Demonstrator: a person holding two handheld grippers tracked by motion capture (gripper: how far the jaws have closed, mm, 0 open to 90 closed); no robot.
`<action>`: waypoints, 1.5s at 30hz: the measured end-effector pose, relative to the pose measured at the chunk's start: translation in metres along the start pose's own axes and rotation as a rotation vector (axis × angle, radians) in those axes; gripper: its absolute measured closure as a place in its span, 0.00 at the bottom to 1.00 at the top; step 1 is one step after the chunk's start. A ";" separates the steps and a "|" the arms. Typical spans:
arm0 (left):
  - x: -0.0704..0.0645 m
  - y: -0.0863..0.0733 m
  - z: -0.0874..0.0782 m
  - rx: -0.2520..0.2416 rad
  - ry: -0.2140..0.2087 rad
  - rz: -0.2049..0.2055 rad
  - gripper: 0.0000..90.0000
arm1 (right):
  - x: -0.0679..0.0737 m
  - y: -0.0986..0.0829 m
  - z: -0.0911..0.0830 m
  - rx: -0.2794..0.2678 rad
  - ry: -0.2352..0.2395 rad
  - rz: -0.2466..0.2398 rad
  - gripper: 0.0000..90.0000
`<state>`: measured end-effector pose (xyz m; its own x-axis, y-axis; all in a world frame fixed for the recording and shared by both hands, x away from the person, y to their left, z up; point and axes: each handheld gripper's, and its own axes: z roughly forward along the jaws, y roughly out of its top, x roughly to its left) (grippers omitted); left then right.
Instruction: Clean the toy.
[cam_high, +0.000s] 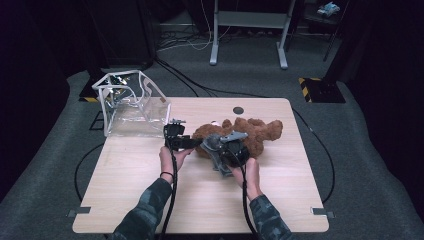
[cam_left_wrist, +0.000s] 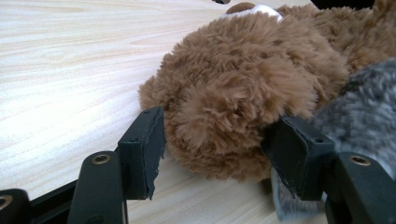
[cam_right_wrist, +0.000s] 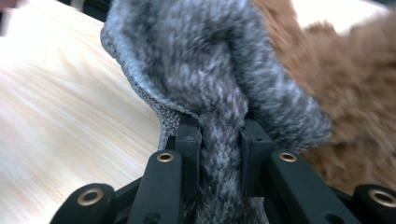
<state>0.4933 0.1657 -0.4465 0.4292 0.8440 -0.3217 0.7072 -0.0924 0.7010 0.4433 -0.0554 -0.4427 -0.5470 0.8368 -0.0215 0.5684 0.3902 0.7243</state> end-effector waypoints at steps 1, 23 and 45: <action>0.000 0.000 0.001 -0.001 0.002 0.002 0.42 | -0.004 -0.003 0.000 0.000 -0.007 0.014 0.82; 0.001 -0.003 0.004 0.021 -0.007 0.013 0.40 | -0.050 -0.004 -0.035 -0.060 -0.143 0.088 0.82; 0.008 -0.022 -0.008 0.016 -0.006 0.035 0.26 | -0.154 -0.104 -0.072 0.238 -0.271 0.341 0.49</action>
<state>0.4766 0.1785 -0.4594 0.4568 0.8372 -0.3008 0.7005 -0.1301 0.7016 0.4246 -0.2527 -0.4649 -0.1439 0.9895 -0.0121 0.8291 0.1272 0.5444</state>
